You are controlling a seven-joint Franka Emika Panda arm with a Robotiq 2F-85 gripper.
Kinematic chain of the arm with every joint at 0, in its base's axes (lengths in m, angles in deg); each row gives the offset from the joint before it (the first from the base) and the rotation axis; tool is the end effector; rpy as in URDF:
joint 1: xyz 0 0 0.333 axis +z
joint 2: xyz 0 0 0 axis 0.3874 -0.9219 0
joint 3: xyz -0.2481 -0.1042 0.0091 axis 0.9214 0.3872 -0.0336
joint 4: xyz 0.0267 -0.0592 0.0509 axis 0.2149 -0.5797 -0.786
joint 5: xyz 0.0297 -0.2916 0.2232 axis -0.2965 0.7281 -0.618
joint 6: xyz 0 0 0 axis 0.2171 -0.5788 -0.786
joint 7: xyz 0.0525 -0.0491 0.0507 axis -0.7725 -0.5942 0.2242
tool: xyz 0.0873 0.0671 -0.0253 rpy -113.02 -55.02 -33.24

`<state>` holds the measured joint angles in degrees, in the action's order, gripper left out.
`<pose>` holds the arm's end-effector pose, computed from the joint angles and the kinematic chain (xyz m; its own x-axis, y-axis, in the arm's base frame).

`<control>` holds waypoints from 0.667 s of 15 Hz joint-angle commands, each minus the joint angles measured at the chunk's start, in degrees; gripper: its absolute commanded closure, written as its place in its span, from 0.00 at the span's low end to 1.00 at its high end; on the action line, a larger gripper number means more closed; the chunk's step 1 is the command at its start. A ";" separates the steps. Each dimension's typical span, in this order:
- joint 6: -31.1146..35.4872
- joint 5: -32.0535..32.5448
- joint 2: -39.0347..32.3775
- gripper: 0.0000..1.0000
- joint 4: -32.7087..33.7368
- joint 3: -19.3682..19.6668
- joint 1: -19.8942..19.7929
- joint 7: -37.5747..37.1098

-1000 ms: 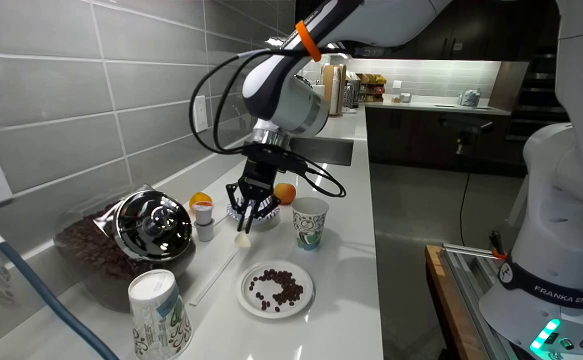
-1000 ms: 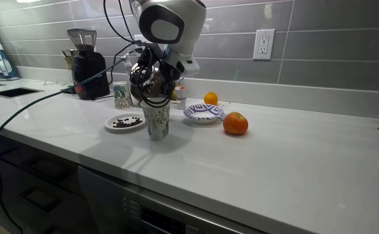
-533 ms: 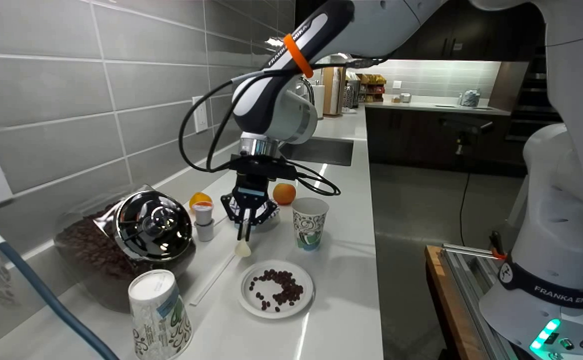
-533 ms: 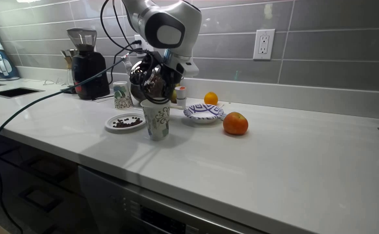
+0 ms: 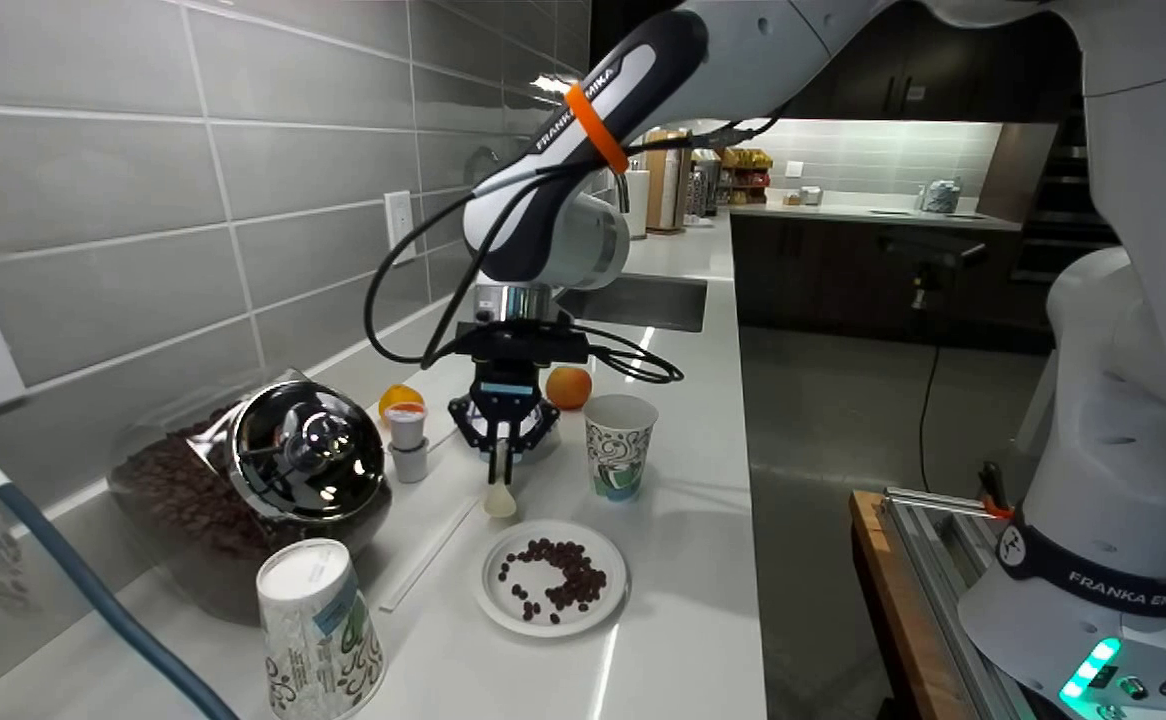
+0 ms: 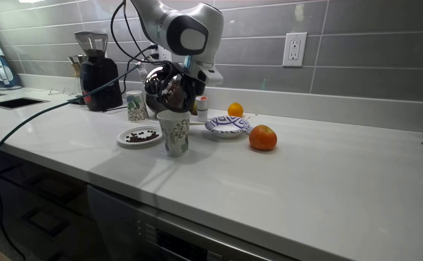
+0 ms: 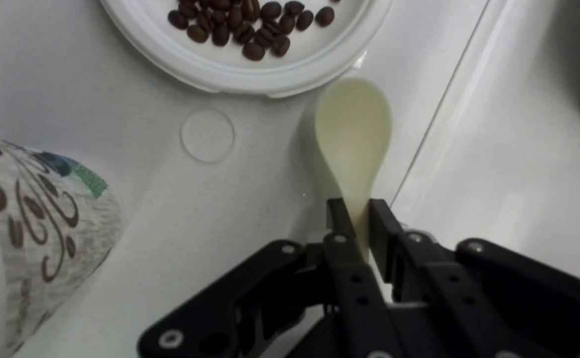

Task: Use the white spoon to take some of the contents on the white plate and place them in the white cup.

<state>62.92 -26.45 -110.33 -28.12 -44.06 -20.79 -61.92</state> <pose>0.5539 -0.0462 0.2175 0.4139 -0.8720 -0.2615 -0.9102 -0.4008 -0.1043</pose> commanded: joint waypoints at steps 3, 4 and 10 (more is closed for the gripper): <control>-2.89 12.53 4.12 0.41 -1.27 -0.35 1.84 -1.42; -3.73 14.47 5.64 0.33 -2.05 -0.89 2.11 -0.26; -2.40 34.53 16.43 0.00 -10.87 -2.15 6.81 -5.47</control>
<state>59.35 -1.66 -101.57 -32.11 -45.75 -16.04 -63.22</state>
